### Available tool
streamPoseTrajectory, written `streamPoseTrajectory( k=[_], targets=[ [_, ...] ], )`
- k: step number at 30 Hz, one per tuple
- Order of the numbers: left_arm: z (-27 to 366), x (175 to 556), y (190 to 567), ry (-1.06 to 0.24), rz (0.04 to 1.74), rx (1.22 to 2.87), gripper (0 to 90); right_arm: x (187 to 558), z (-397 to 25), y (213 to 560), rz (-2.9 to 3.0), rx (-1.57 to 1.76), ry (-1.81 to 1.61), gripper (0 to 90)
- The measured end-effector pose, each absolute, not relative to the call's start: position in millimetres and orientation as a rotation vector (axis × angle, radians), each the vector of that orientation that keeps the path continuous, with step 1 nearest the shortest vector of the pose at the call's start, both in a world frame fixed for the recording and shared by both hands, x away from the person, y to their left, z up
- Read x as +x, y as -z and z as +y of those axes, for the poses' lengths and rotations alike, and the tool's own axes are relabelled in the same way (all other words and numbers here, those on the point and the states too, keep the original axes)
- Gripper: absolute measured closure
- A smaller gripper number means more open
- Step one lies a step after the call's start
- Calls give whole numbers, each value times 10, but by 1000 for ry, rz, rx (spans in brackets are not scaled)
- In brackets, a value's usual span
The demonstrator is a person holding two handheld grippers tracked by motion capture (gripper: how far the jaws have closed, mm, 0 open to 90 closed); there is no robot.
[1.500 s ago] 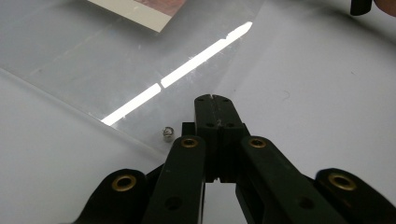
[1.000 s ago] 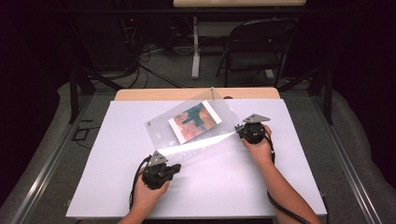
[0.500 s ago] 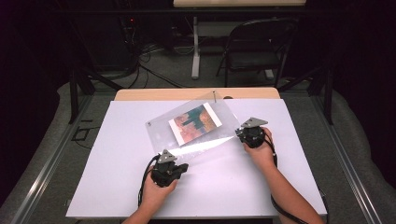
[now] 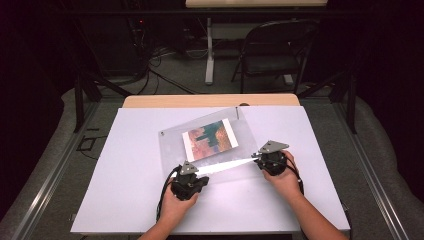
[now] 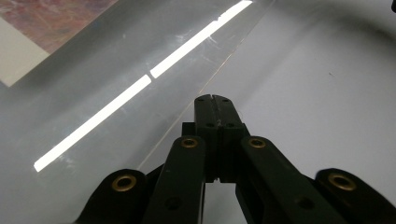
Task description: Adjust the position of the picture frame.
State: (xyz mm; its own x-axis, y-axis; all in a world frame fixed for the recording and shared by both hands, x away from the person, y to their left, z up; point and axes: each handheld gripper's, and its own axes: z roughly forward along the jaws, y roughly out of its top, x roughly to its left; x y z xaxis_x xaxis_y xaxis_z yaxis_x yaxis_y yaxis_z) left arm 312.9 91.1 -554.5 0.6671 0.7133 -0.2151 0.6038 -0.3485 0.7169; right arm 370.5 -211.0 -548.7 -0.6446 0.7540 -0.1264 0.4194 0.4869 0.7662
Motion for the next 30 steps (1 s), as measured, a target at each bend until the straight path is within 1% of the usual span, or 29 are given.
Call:
streamPoseTrajectory(
  k=[4,14,20,23,25,30],
  targets=[
    [859,3108,5552,-183,1021,2081,900,3648,-2095,5483,2294,964,-995,849],
    [881,3122,5518,-136,1012,2098,900,3465,-2073,5483,2342,898,-992,854],
    [1000,3235,5514,-92,1072,2060,900,3307,-2010,5480,2375,863,-1005,854],
    [1070,3316,5510,-92,1107,2044,900,3214,-1953,5484,2389,853,-1019,854],
    [1141,3392,5515,-103,1137,2027,900,3091,-1841,5483,2415,837,-1042,854],
    [1226,3496,5530,-138,1183,2023,900,2951,-1659,5479,2444,818,-1080,854]
  ],
)
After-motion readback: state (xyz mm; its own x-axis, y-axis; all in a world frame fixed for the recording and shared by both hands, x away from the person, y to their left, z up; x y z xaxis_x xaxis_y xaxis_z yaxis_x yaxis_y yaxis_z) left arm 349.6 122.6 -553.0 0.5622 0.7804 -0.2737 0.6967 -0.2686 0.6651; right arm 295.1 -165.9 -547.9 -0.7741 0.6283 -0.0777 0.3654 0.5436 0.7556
